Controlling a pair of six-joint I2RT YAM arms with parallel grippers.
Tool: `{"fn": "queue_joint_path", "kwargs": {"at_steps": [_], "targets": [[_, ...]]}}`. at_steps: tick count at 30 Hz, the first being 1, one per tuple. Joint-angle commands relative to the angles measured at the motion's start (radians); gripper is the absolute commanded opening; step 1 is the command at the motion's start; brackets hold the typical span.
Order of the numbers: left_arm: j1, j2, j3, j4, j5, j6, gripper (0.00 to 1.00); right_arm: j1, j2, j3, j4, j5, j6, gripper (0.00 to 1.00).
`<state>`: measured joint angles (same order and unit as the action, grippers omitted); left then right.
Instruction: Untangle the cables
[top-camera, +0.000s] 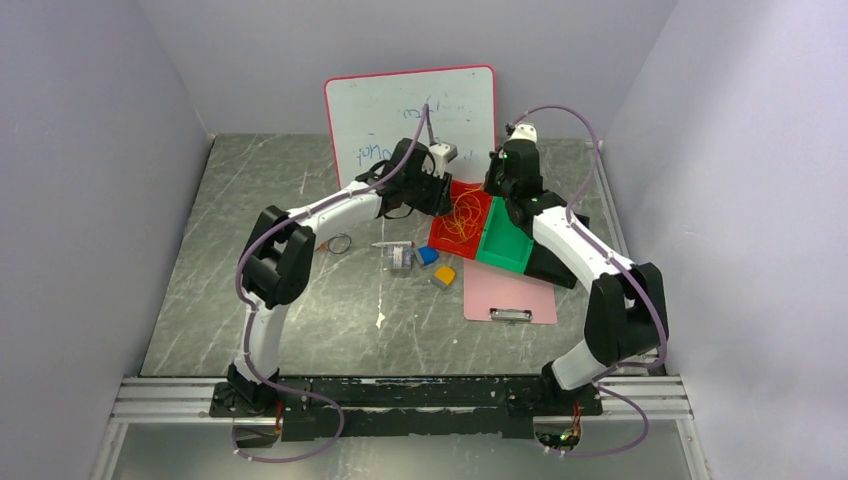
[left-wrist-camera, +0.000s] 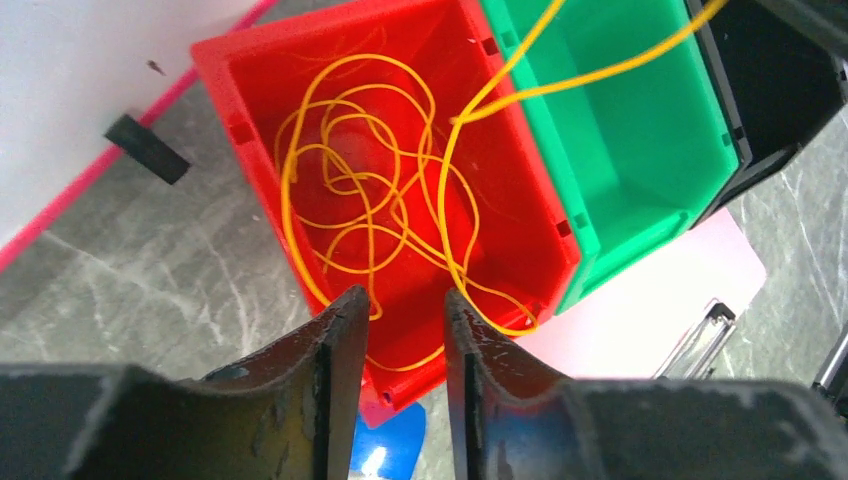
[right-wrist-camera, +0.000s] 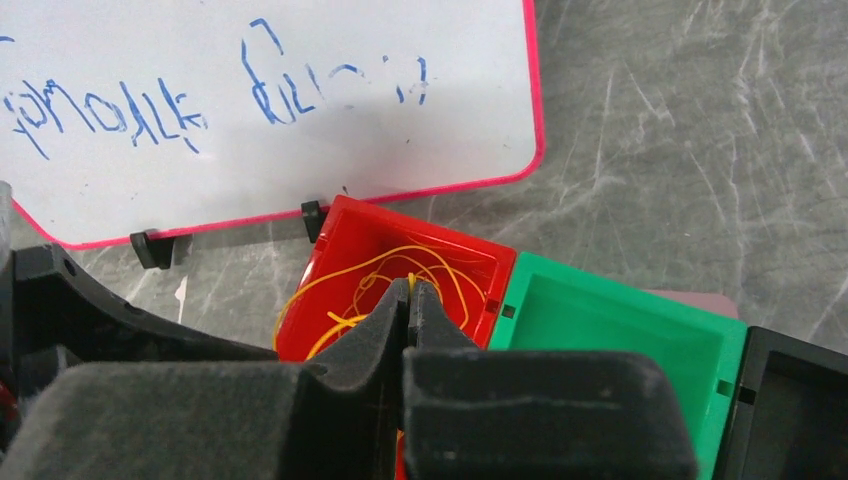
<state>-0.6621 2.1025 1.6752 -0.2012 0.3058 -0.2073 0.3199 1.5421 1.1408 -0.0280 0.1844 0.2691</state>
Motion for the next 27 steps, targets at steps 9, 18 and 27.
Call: {"fn": "queue_joint_path", "kwargs": {"at_steps": [9, 18, 27], "targets": [[-0.015, -0.098, -0.021, -0.026, -0.077, 0.015, 0.52, -0.007, 0.092, 0.072, 0.018, -0.08, -0.001, 0.0], [-0.005, -0.216, -0.147, 0.007, -0.192, -0.001, 0.52, -0.007, 0.196, 0.103, 0.044, -0.144, 0.017, 0.0], [-0.005, -0.276, -0.185, 0.01, -0.305, 0.014, 0.54, -0.002, 0.327, 0.188, 0.004, -0.195, 0.005, 0.06]]}}
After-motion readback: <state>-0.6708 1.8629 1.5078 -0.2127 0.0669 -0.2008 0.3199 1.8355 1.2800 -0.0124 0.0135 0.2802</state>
